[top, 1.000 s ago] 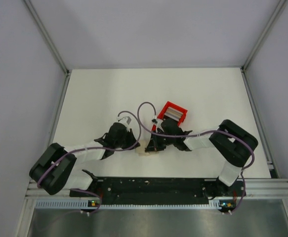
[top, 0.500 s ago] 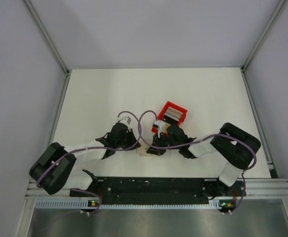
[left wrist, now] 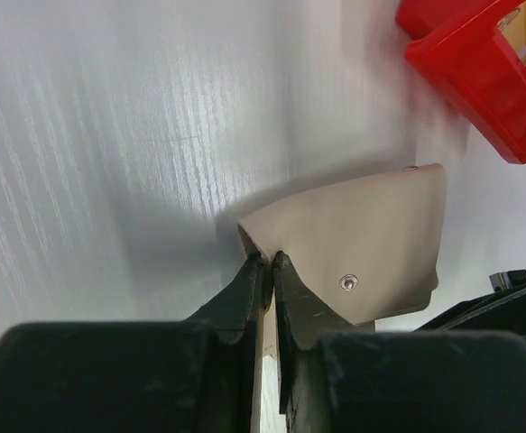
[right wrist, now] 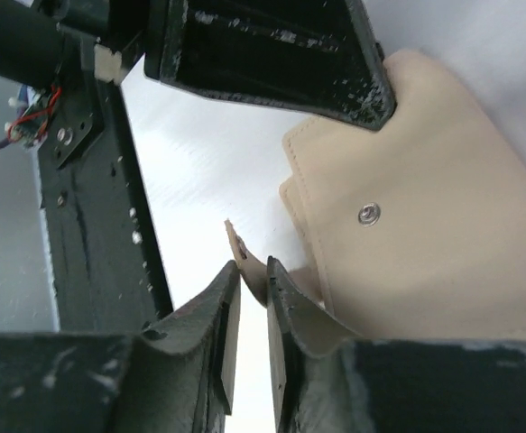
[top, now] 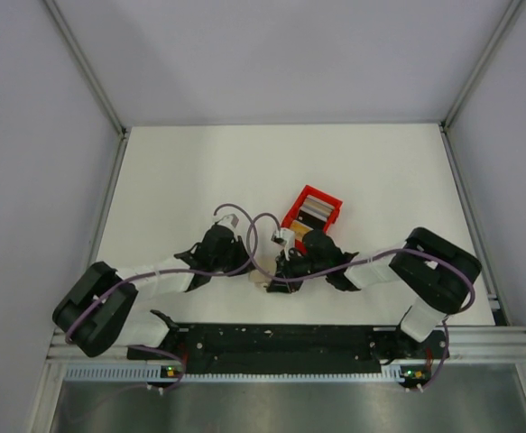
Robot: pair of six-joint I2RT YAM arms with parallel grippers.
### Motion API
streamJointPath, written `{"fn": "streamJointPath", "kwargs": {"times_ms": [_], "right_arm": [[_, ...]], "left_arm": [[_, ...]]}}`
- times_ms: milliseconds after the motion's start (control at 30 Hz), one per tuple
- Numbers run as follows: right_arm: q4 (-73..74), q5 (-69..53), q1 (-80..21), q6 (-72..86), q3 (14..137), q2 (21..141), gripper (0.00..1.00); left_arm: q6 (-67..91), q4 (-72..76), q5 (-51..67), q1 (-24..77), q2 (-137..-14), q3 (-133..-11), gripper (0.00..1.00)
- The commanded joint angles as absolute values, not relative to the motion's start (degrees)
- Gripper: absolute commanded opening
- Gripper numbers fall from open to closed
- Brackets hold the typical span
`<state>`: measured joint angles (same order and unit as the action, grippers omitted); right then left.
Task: Put the credit cards into the card holder
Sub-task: Open the card holder at the center of the board.
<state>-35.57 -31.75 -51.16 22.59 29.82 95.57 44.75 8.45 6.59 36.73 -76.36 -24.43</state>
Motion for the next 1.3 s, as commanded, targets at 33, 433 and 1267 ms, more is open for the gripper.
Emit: {"fn": "streamJointPath", "kwargs": {"times_ms": [33,433,1267], "right_arm": [[-27.5,-39.7,-52.5,20.7,30.2,89.7,0.29],[-20.4,-36.4,-52.2,22.2,26.3,81.6,0.34],[-14.1,-20.7,-53.7,37.7,37.3,89.1,0.2]], "left_arm": [[43.6,2.2,1.5,36.8,-73.6,-23.5,0.22],[40.5,-5.9,-1.6,36.9,-67.5,-27.9,0.44],[38.1,-17.7,-9.3,35.9,-60.7,-33.6,0.7]]}}
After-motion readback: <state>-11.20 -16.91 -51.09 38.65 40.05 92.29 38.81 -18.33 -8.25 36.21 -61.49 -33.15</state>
